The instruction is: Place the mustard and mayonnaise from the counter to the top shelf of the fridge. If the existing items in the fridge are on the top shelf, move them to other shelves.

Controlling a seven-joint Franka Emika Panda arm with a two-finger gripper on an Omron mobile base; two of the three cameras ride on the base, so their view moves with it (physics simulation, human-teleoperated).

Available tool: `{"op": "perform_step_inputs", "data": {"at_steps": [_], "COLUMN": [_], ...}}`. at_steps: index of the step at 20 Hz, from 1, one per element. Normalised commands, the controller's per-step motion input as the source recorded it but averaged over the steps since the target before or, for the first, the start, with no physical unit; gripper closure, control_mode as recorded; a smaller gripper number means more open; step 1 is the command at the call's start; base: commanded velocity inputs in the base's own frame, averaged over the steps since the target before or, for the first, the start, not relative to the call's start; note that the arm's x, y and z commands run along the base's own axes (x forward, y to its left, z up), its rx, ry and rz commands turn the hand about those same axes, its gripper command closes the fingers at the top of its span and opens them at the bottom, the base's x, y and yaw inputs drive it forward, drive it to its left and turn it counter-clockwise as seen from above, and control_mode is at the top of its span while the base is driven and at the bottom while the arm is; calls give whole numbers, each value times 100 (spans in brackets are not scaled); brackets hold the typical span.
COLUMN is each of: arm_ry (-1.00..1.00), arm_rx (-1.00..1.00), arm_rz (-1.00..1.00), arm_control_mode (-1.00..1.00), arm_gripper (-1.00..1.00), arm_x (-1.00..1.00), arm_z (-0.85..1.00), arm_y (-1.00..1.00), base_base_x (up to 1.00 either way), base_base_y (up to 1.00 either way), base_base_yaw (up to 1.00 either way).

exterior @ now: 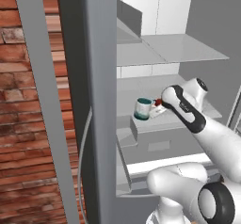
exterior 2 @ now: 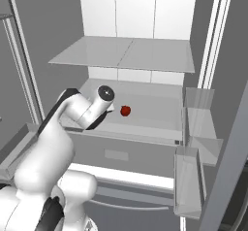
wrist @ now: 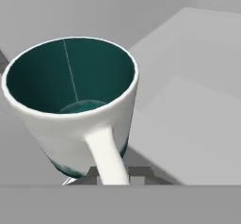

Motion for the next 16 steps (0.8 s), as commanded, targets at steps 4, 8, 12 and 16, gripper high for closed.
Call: {"op": "perform_step_inputs", "data": {"at_steps": [4,8,12,16], "arm_ry": [0,0,-1,-5], "arm_rx": [-10,-4,0,0], "arm_rz": [0,0,-3,-9], "arm_control_mode": [-100,-100,-100,-100], "arm_gripper": [100,100,100,100], "arm_x": [44,47,55,65], "arm_z": [-51,-31,-11,-6], "arm_y": [15,19,18,14], "base_base_x": [0,0,0,0], "base_base_y": [0,0,0,0], "base_base_yaw": [0,0,0,0]}}
